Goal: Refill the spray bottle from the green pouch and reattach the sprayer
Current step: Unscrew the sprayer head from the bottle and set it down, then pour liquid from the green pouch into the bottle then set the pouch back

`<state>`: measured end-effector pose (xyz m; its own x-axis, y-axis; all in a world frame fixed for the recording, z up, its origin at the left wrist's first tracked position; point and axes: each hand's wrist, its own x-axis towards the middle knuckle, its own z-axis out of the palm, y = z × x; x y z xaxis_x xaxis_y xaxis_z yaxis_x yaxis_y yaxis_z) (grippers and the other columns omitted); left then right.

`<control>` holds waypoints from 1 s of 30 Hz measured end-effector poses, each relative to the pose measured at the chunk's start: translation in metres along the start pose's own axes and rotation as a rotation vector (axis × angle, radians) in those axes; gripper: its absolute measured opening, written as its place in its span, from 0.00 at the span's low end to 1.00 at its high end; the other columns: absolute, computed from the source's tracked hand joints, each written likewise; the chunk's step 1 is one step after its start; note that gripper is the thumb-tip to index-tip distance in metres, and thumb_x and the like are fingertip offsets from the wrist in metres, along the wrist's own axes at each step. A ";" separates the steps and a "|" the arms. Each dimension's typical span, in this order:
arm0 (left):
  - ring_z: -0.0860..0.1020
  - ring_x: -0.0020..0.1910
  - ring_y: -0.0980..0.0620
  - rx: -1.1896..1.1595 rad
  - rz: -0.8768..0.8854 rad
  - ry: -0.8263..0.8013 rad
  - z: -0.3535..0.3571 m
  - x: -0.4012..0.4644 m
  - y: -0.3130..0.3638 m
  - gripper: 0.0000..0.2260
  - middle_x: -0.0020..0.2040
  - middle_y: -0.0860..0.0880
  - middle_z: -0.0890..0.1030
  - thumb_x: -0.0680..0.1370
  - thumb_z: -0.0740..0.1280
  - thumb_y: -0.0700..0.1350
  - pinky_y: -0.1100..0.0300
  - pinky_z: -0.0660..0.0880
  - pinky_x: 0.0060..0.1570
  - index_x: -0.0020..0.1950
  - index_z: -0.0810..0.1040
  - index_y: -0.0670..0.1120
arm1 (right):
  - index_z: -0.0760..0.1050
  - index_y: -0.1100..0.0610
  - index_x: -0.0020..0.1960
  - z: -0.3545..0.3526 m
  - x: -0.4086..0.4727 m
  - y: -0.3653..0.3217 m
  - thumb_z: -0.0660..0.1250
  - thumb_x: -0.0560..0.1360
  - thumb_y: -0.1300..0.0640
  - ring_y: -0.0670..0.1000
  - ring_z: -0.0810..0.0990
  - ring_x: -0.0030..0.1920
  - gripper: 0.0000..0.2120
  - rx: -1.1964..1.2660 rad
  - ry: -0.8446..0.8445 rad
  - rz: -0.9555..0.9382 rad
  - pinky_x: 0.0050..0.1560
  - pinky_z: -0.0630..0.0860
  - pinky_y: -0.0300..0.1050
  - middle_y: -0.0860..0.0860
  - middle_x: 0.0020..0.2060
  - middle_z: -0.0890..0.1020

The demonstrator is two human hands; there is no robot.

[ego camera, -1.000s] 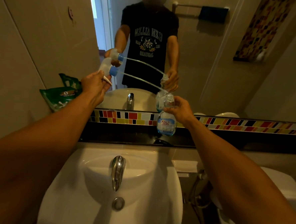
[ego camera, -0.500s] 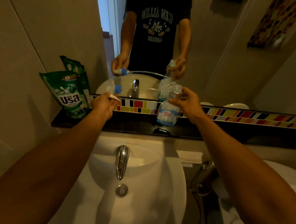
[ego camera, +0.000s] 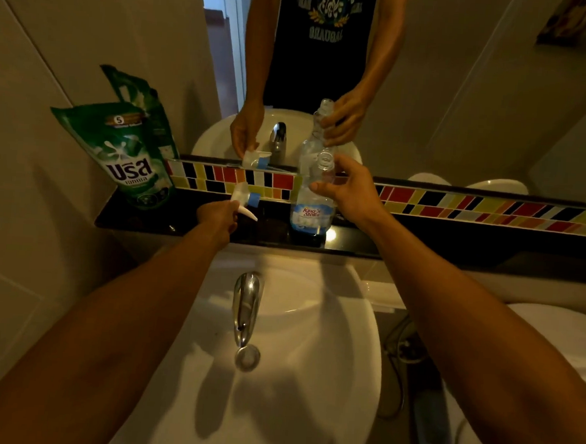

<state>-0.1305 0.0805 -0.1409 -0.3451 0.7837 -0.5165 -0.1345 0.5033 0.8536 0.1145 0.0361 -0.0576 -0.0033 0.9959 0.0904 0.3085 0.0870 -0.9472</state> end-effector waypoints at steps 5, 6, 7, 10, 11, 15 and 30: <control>0.76 0.35 0.54 0.153 0.078 0.007 0.001 0.018 -0.013 0.09 0.42 0.46 0.80 0.78 0.69 0.42 0.61 0.77 0.41 0.57 0.81 0.39 | 0.74 0.54 0.68 0.009 0.015 0.003 0.75 0.76 0.62 0.47 0.82 0.57 0.22 -0.047 -0.023 0.020 0.56 0.81 0.45 0.48 0.59 0.81; 0.77 0.36 0.53 0.184 0.095 0.003 0.001 0.020 -0.016 0.10 0.42 0.46 0.80 0.79 0.69 0.42 0.58 0.79 0.46 0.57 0.81 0.39 | 0.74 0.54 0.68 0.011 0.016 0.004 0.75 0.75 0.62 0.47 0.82 0.57 0.23 -0.066 -0.025 0.020 0.56 0.81 0.44 0.48 0.60 0.81; 0.78 0.38 0.52 0.213 0.110 0.000 0.001 0.023 -0.018 0.10 0.42 0.46 0.80 0.79 0.70 0.43 0.55 0.80 0.51 0.57 0.81 0.39 | 0.74 0.54 0.69 0.012 0.017 0.006 0.75 0.75 0.63 0.46 0.81 0.57 0.24 -0.085 -0.025 0.021 0.55 0.80 0.43 0.48 0.60 0.81; 0.79 0.41 0.50 0.313 0.154 -0.009 0.002 0.030 -0.022 0.09 0.42 0.45 0.80 0.79 0.70 0.43 0.50 0.81 0.55 0.55 0.81 0.38 | 0.74 0.55 0.70 0.015 0.015 0.014 0.75 0.75 0.64 0.45 0.80 0.58 0.25 -0.141 -0.009 0.022 0.54 0.78 0.39 0.49 0.61 0.81; 0.80 0.42 0.50 0.368 0.173 -0.004 0.002 0.031 -0.023 0.09 0.44 0.44 0.81 0.79 0.70 0.42 0.50 0.81 0.54 0.55 0.81 0.38 | 0.73 0.55 0.70 0.015 0.013 0.017 0.75 0.75 0.64 0.43 0.79 0.58 0.25 -0.162 -0.004 0.021 0.53 0.77 0.36 0.48 0.62 0.81; 0.83 0.47 0.44 0.582 0.267 0.040 0.002 0.030 -0.028 0.08 0.50 0.41 0.83 0.79 0.70 0.42 0.48 0.82 0.51 0.56 0.82 0.40 | 0.72 0.55 0.72 0.015 0.008 0.026 0.73 0.77 0.65 0.39 0.78 0.52 0.26 -0.139 -0.016 0.061 0.52 0.78 0.37 0.45 0.60 0.78; 0.80 0.58 0.42 0.718 0.425 0.098 -0.004 0.004 -0.033 0.16 0.61 0.43 0.80 0.80 0.68 0.43 0.48 0.78 0.54 0.67 0.76 0.45 | 0.65 0.49 0.74 0.040 -0.035 0.057 0.72 0.78 0.58 0.49 0.76 0.67 0.28 -0.137 0.333 0.067 0.57 0.83 0.50 0.51 0.71 0.72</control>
<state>-0.1315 0.0651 -0.1706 -0.3160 0.9406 -0.1241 0.6377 0.3074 0.7063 0.0938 0.0075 -0.1272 0.3241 0.9347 0.1462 0.4224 -0.0047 -0.9064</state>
